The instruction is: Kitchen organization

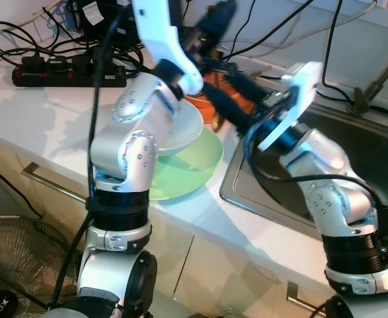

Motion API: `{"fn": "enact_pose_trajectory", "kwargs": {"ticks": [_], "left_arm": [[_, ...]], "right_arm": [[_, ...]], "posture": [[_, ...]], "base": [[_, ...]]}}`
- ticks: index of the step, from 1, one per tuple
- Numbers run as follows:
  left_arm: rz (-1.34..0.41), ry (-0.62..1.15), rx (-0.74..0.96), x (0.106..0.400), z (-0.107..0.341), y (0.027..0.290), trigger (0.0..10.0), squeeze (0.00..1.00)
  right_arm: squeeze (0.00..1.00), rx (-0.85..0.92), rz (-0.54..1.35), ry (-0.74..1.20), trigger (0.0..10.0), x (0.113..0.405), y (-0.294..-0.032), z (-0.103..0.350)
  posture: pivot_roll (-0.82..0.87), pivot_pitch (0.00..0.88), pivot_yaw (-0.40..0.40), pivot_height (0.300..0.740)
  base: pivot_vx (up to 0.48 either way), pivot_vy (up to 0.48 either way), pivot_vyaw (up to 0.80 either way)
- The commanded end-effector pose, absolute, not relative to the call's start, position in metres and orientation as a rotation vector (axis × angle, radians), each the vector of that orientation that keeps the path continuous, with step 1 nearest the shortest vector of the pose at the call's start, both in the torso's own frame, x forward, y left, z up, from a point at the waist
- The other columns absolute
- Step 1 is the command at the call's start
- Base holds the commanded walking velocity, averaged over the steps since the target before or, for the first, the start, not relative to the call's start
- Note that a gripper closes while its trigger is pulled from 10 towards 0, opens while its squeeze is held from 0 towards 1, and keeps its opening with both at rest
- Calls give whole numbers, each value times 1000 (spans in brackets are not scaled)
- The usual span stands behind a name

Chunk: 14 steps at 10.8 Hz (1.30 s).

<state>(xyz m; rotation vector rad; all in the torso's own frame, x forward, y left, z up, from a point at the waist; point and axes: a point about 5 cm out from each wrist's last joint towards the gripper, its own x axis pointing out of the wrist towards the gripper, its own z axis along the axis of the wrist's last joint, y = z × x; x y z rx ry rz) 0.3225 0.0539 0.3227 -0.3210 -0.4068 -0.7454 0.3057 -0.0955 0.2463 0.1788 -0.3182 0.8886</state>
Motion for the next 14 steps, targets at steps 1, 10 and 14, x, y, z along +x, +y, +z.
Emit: {"fn": "enact_pose_trajectory", "kwargs": {"ticks": [1,10,14], "left_arm": [[-783,-410,-319,318,325,47,10000,0],[-826,-387,-315,313,322,40,10000,0],[-830,-380,-321,312,321,39,10000,0]], "right_arm": [[0,168,910,-325,10000,302,-96,249],[0,123,750,-278,0,318,-102,237],[0,127,756,-282,0,318,-99,237]], "posture": [[20,31,-103,740],[23,35,-107,740],[23,35,-107,740]], "base": [[0,0,0],[0,0,0],[0,0,0]]}}
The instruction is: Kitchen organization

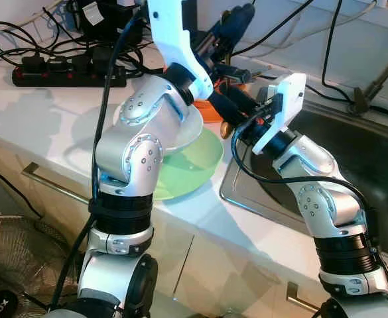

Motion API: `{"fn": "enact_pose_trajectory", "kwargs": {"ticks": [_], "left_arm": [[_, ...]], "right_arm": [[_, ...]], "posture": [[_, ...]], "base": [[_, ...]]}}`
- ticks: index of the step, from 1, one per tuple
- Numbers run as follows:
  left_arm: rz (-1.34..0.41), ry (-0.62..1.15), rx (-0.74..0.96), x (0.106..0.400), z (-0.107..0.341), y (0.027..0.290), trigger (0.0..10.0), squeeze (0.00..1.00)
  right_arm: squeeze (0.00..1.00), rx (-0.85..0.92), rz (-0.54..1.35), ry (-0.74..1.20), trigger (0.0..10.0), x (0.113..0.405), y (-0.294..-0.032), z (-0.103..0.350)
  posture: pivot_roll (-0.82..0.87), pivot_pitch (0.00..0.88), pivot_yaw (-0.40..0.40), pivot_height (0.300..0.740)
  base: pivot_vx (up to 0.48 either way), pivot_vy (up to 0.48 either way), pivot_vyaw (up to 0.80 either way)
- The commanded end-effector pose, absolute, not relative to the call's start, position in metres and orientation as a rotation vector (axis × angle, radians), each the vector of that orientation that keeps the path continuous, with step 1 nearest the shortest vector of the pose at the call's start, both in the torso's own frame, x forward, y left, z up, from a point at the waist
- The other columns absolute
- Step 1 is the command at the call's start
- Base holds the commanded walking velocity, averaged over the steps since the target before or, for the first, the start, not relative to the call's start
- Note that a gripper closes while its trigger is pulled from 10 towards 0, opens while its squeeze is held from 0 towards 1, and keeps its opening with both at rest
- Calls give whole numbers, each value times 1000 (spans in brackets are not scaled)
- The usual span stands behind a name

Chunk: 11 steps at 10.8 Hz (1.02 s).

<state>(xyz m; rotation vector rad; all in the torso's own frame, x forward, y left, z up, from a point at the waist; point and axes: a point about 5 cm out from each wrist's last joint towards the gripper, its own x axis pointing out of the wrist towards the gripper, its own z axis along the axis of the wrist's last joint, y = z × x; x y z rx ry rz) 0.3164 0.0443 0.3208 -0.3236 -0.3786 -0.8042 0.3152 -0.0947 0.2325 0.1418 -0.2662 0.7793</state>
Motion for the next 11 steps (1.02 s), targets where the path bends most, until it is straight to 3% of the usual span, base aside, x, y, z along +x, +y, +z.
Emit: {"fn": "enact_pose_trajectory", "kwargs": {"ticks": [1,9,10,11], "left_arm": [[-835,-377,-326,312,321,39,10000,0],[-829,-385,-322,311,322,38,10000,0],[-830,-384,-324,311,322,38,10000,980],[-829,-377,-335,311,321,38,10000,1000]], "right_arm": [[0,128,761,-282,0,318,-97,237],[0,121,764,-282,0,318,-97,236],[0,122,761,-283,0,319,-97,236],[0,122,756,-284,0,319,-98,236]], "posture": [[23,35,-107,740],[24,35,-110,740],[24,34,-111,740],[22,34,-110,740]], "base": [[0,0,0],[0,0,0],[0,0,0],[0,0,0]]}}
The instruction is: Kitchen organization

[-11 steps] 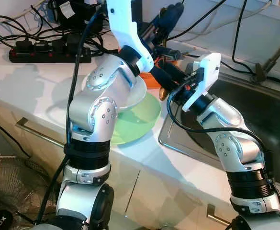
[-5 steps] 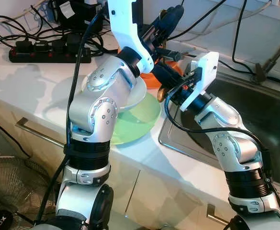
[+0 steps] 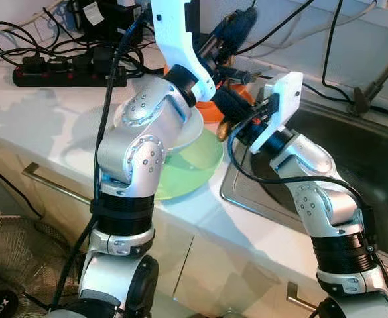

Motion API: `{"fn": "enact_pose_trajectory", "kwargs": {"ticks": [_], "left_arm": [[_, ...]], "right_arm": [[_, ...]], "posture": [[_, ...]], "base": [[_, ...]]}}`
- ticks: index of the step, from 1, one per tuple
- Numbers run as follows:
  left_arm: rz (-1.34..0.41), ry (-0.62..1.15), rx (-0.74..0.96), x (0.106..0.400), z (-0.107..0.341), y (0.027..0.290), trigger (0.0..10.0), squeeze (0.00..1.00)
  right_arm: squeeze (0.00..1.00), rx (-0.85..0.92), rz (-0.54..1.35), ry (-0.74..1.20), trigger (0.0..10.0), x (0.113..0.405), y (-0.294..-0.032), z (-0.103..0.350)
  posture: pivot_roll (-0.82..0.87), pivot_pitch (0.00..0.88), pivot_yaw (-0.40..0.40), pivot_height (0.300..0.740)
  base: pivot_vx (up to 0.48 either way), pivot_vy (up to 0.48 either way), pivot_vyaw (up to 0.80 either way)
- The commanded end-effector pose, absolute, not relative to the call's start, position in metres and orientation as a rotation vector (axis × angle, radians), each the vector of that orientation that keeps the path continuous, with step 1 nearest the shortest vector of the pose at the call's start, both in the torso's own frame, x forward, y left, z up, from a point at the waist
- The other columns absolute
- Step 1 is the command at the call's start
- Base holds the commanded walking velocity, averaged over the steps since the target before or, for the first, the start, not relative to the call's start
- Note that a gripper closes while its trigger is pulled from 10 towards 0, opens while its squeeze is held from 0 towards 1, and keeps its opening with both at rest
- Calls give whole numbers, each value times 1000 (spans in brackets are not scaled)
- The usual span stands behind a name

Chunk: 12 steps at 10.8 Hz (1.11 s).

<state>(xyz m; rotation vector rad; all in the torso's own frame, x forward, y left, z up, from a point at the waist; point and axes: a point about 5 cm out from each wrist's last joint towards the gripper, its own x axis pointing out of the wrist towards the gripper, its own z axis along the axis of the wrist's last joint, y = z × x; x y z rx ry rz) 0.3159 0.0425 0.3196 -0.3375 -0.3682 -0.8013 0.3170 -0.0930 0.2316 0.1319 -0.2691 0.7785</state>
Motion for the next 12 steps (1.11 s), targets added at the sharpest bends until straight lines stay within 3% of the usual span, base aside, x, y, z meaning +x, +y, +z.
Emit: {"fn": "enact_pose_trajectory", "kwargs": {"ticks": [1,5,7,8,9,10,12], "left_arm": [[-829,-375,-336,312,321,38,10000,1000],[-828,-374,-340,311,320,38,10000,1000],[-827,-379,-334,311,320,38,10000,1000],[-828,-379,-323,310,319,38,10000,0],[-825,-367,-314,311,315,39,10000,0],[-814,-343,-285,313,307,40,10000,0],[-804,-271,-157,316,280,44,10000,0]], "right_arm": [[0,125,749,-284,0,320,-98,236],[0,120,676,-285,0,328,-106,238],[0,111,523,-313,0,342,-127,247],[0,118,412,-334,0,352,-144,254],[0,125,289,-336,3373,360,-160,258],[0,126,158,-326,10000,367,-178,257],[0,108,-17,-296,10000,374,-204,250]], "posture": [[22,34,-110,740],[23,37,-114,740],[22,33,-117,740],[22,32,-118,740],[22,32,-118,740],[26,33,-121,740],[28,33,-121,740]], "base": [[0,0,0],[0,0,0],[0,0,0],[0,0,0],[0,0,0],[0,0,0],[0,0,0]]}}
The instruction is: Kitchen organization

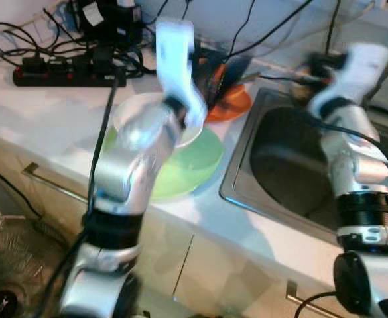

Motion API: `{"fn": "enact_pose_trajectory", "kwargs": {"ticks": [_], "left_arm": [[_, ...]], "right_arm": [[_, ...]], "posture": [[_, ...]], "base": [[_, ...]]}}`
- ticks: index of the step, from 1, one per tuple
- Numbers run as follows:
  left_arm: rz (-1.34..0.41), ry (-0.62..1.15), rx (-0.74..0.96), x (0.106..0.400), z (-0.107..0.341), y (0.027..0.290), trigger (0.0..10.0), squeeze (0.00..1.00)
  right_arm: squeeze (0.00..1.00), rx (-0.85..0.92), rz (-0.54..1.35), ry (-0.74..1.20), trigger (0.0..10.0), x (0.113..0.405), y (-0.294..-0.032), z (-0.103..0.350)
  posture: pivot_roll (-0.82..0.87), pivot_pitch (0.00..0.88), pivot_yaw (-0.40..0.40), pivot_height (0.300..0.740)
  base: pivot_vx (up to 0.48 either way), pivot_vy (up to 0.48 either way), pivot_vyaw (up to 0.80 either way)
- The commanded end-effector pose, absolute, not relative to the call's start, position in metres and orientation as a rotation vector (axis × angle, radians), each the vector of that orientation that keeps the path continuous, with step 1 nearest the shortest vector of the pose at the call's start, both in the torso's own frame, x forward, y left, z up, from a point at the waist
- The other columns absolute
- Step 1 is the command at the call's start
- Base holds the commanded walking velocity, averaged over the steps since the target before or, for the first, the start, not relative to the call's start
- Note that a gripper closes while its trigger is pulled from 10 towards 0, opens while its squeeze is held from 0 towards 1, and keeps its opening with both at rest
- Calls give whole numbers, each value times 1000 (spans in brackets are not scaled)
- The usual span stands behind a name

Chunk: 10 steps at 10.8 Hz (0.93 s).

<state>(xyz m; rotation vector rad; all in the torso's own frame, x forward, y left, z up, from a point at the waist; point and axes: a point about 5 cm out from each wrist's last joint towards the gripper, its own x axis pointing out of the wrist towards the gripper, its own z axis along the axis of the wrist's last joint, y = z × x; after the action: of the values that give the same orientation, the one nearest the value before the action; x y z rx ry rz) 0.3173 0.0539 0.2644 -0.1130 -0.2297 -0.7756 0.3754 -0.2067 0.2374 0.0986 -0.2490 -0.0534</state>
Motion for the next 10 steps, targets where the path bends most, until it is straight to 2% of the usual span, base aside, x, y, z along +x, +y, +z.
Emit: {"fn": "enact_pose_trajectory", "kwargs": {"ticks": [1,5,10], "left_arm": [[-817,-209,-75,315,257,45,10000,0],[-778,-128,2,309,222,61,10000,0],[-766,-122,22,302,216,65,10000,0]], "right_arm": [[0,86,-115,-252,10000,375,-218,237],[0,42,-234,-137,10000,372,-231,189],[0,22,-296,55,10000,359,-236,124]], "posture": [[26,33,-121,740],[28,35,-121,740],[45,25,-136,740]], "base": [[0,0,0],[0,0,0],[0,0,0]]}}
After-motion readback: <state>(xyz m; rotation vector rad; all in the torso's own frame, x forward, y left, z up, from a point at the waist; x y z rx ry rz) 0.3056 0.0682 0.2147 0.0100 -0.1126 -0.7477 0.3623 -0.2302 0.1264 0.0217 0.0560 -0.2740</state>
